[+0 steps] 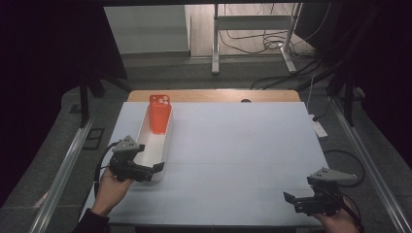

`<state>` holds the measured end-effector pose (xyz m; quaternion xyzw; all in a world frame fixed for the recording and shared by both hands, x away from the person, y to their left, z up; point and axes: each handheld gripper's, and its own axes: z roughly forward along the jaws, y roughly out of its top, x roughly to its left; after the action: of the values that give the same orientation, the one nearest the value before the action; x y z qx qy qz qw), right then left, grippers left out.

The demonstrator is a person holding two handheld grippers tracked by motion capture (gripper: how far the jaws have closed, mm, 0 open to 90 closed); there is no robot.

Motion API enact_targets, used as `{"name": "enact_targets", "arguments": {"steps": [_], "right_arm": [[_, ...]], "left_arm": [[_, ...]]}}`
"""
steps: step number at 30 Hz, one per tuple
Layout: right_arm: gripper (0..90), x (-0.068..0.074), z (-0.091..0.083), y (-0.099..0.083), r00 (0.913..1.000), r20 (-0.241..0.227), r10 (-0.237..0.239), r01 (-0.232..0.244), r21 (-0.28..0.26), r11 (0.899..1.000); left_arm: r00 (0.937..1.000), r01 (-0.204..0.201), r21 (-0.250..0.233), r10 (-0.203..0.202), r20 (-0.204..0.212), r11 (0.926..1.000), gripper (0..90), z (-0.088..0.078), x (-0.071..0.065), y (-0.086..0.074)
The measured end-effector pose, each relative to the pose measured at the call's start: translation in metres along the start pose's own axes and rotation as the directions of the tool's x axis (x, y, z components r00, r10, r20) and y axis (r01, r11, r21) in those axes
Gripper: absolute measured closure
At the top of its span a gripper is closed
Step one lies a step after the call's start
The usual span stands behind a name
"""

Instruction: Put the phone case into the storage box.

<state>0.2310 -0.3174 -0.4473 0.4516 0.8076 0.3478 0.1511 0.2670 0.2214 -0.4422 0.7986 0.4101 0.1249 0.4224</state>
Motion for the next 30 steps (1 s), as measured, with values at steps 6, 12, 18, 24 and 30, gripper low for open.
{"name": "enact_targets", "arguments": {"steps": [6,12,18,24,30], "right_arm": [[0.0,0.000,0.000,0.000,1.0000,0.000,0.000,0.000,0.000,1.000],[0.0,0.000,0.000,0.000,1.0000,0.002,0.000,0.000,0.001,1.000],[0.0,0.000,0.000,0.000,1.0000,0.001,0.000,0.000,0.001,1.000],[0.0,0.000,0.000,0.000,1.0000,0.002,-0.001,0.001,0.002,1.000],[0.0,0.000,0.001,0.000,1.0000,0.002,0.001,-0.001,0.003,1.000]], "left_arm": [[0.9996,-0.019,-0.002,0.019,-0.019,0.9998,0.2,-0.007,-0.003,-0.008],[0.9998,-0.010,-0.006,0.010,-0.019,0.9999,0.2,-0.015,-0.004,-0.015],[0.9997,0.011,-0.015,-0.012,-0.022,0.9998,0.1,-0.022,-0.004,-0.023],[0.9990,0.013,-0.015,-0.013,-0.044,0.9998,0.0,-0.029,-0.005,-0.030],[0.9972,0.031,-0.011,-0.032,-0.068,0.9995,0.0,-0.036,-0.003,-0.040]]}}
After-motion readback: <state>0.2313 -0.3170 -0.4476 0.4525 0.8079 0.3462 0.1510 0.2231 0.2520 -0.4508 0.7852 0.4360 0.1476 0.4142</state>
